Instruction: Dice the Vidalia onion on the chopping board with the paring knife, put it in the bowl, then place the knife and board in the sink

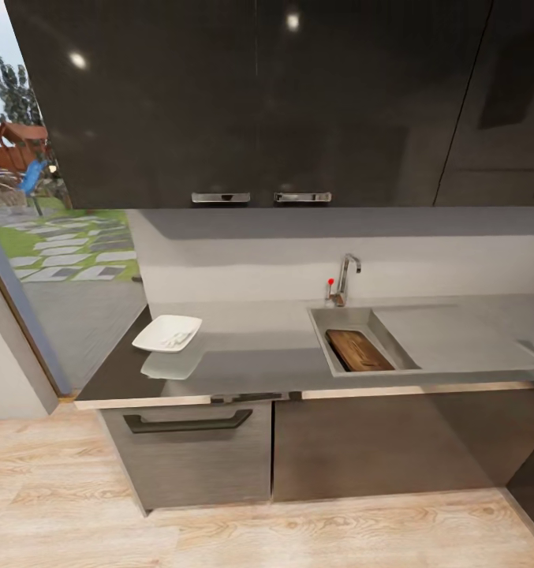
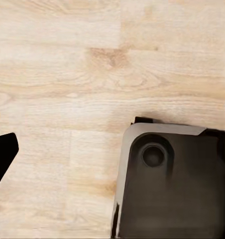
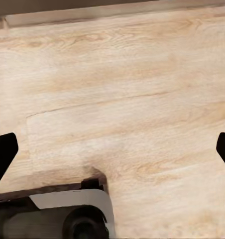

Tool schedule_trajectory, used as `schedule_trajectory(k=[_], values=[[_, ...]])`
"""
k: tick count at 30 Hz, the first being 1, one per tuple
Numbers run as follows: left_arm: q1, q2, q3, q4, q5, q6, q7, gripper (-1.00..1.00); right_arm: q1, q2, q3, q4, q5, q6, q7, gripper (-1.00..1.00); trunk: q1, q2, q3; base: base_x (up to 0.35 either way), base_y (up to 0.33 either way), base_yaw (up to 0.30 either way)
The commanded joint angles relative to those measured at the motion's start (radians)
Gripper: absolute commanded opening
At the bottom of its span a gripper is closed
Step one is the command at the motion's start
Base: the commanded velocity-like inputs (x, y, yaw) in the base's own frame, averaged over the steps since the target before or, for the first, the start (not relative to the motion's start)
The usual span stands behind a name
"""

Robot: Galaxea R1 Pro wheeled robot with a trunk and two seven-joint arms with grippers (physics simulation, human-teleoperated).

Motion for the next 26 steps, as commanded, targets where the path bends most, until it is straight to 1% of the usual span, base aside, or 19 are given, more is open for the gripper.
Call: schedule_trajectory(k=[1, 3, 5, 6, 9, 13, 15, 26], values=[[-0.001, -0.001, -0.01, 0.018, 0.004, 0.014, 0.005, 1.0, -0.001, 0.0, -0.005, 0.003, -0.002, 0.074, 0.003, 1.0, 0.001, -0.002, -0.002, 0.0, 0.0, 0.0], [-0.001, -0.002, -0.01, 0.04, 0.004, 0.025, 0.005, 1.0, -0.001, -0.001, -0.005, 0.004, -0.002, 0.164, 0.003, 1.0, 0.001, -0.002, -0.002, 0.0, 0.0, 0.0], [-0.001, -0.005, -0.012, 0.065, 0.004, 0.029, 0.004, 1.0, -0.001, -0.002, -0.004, 0.004, -0.001, 0.221, 0.004, 1.0, 0.001, -0.002, -0.002, 0.0, 0.0, 0.0], [-0.001, -0.007, -0.012, 0.072, 0.004, 0.029, 0.004, 1.0, -0.001, -0.002, -0.004, 0.004, -0.001, 0.231, 0.004, 1.0, 0.001, -0.002, -0.002, 0.0, 0.0, 0.0], [-0.001, -0.011, -0.013, 0.093, 0.004, 0.03, 0.003, 1.0, -0.001, 0.003, -0.005, 0.003, -0.002, 0.242, 0.005, 1.0, 0.001, -0.002, -0.002, 0.0, 0.0, 0.0], [-0.001, -0.016, -0.013, 0.113, 0.004, 0.03, 0.001, 1.0, -0.001, 0.023, -0.007, -0.005, -0.005, 0.245, 0.008, 1.0, 0.001, -0.002, -0.002, 0.0, 0.0, 0.0], [-0.001, -0.016, -0.013, 0.115, 0.004, 0.028, 0.0, 1.0, -0.001, 0.029, -0.006, -0.006, -0.004, 0.245, 0.008, 1.0, 0.001, -0.002, -0.002, 0.0, 0.0, 0.0], [-0.001, -0.015, -0.013, 0.115, 0.002, 0.027, 0.0, 1.0, -0.001, 0.031, -0.006, -0.007, -0.003, 0.245, 0.009, 1.0, 0.001, -0.002, -0.002, 0.0, 0.0, 0.0]])
